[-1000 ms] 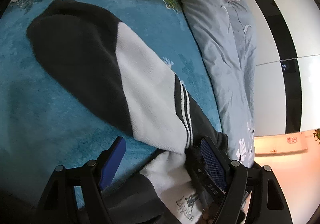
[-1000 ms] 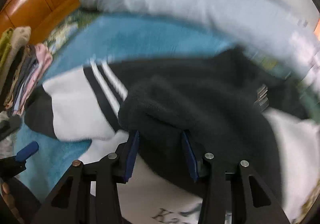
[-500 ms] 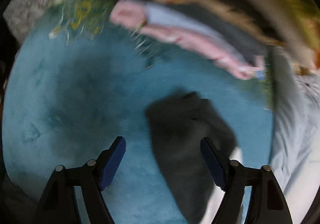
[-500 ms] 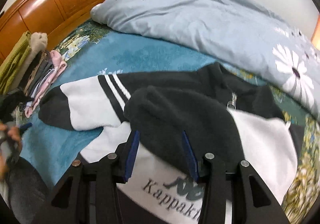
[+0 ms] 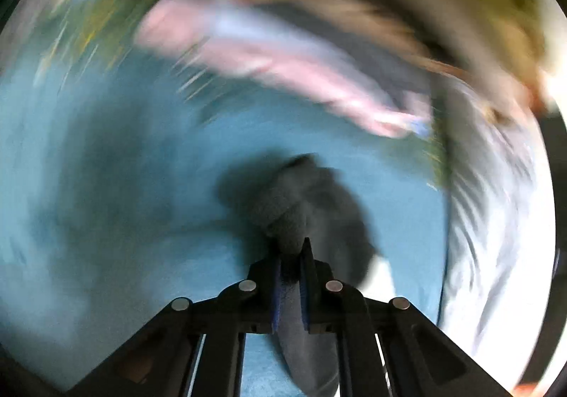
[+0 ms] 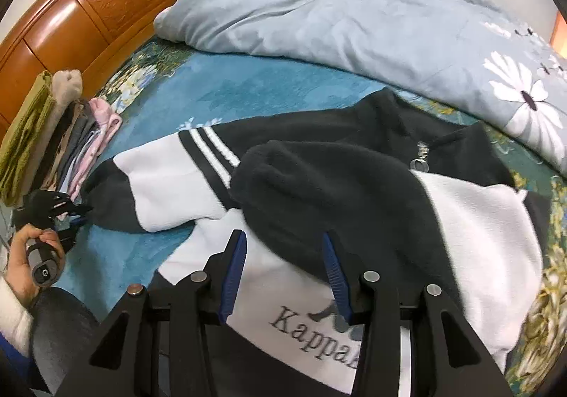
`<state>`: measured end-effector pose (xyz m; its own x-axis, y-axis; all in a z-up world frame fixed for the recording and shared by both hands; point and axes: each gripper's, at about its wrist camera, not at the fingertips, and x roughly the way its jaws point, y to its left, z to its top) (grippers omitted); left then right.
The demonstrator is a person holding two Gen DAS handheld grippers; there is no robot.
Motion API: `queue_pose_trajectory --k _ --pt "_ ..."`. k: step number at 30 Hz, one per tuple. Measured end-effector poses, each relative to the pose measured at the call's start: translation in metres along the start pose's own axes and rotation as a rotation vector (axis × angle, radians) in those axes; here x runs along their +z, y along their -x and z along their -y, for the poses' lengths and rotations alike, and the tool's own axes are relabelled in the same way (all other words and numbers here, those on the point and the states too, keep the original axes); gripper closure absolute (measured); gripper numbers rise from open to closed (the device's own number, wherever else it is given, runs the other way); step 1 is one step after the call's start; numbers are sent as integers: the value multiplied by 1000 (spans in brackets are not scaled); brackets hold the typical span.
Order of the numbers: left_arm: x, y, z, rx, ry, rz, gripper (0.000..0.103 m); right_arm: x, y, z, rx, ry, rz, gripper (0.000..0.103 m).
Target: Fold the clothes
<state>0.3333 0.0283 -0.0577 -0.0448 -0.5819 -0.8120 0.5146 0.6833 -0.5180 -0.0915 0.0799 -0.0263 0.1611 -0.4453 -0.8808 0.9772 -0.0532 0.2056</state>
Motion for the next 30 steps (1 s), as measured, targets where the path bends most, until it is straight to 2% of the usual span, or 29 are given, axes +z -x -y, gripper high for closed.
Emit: queue_pose_trajectory --k 3,5,9,12,14,17,19,24,26,27,28,29,30 --pt "-37 43 75 -96 -415 103 95 -4 8 21 -16 -48 7 57" --pt "-72 73 119 -195 -622 149 95 -9 13 40 -28 -97 7 57" --pt "-146 126 202 -442 -887 142 95 -22 21 80 -32 -219 -3 57" --pt "-195 141 245 -592 -977 30 95 -28 33 107 -51 -291 10 57" --pt "-235 131 261 -626 -1030 -84 95 -32 42 121 -64 -327 28 57" --pt "-287 106 267 -565 -1135 -212 95 -42 52 143 -91 -378 43 57" --pt "-311 86 266 -529 -1161 -303 95 -51 56 155 -107 -403 43 57" --pt "-358 58 245 -469 -1139 -511 92 -74 58 181 -125 -465 24 57" --pt "-365 56 240 -442 -1110 -576 85 -78 57 183 -115 -477 21 57" --pt "-365 51 237 -437 -1083 -610 72 -78 57 182 -109 -477 22 57" --pt "-364 46 235 -432 -1055 -645 47 -77 56 181 -103 -478 22 57" --pt "-362 43 231 -434 -1025 -674 38 -77 56 180 -97 -472 22 57" --pt "-356 44 226 -456 -992 -689 35 -76 55 178 -91 -464 23 57"
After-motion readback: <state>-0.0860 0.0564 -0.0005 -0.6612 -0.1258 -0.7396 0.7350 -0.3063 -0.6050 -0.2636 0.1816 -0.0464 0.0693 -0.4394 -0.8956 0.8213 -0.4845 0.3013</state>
